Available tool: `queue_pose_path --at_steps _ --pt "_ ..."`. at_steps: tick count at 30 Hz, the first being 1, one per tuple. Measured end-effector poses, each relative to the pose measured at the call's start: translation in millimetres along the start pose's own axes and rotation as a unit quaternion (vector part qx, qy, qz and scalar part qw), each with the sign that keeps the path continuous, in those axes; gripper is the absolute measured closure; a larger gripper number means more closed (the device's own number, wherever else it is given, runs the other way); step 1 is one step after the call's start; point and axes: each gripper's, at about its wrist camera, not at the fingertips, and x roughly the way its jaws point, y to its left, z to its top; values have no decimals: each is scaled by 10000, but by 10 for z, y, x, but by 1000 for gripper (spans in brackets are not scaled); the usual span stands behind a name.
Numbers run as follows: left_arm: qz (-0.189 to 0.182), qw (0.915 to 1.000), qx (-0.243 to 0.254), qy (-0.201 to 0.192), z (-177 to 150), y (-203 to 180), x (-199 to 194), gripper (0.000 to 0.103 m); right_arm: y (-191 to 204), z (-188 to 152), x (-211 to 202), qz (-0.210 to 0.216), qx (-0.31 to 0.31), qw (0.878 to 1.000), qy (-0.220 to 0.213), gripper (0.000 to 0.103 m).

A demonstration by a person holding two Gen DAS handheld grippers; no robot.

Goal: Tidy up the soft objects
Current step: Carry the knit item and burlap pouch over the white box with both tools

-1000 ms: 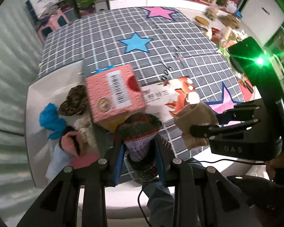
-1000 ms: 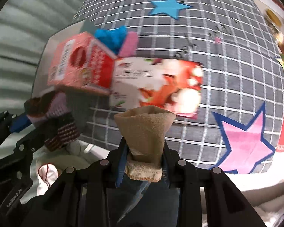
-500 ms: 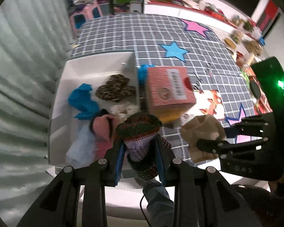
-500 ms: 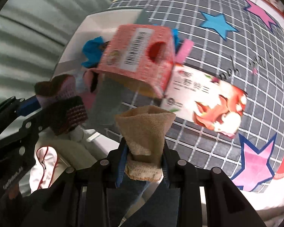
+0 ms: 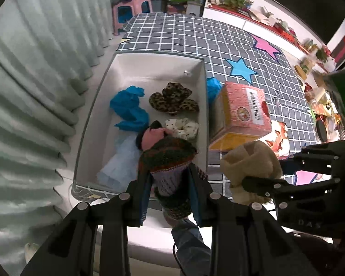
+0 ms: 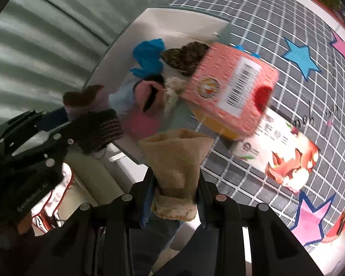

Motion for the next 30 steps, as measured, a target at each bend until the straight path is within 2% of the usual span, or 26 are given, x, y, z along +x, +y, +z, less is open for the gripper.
queue_pose_path --at_steps 16,30 --pt "253 9983 -509 81 93 318 44 70 309 448 -89 90 -387 9991 -161 69" --pt "234 9977 -621 128 235 350 105 70 321 588 -103 101 -497 9986 -169 69"
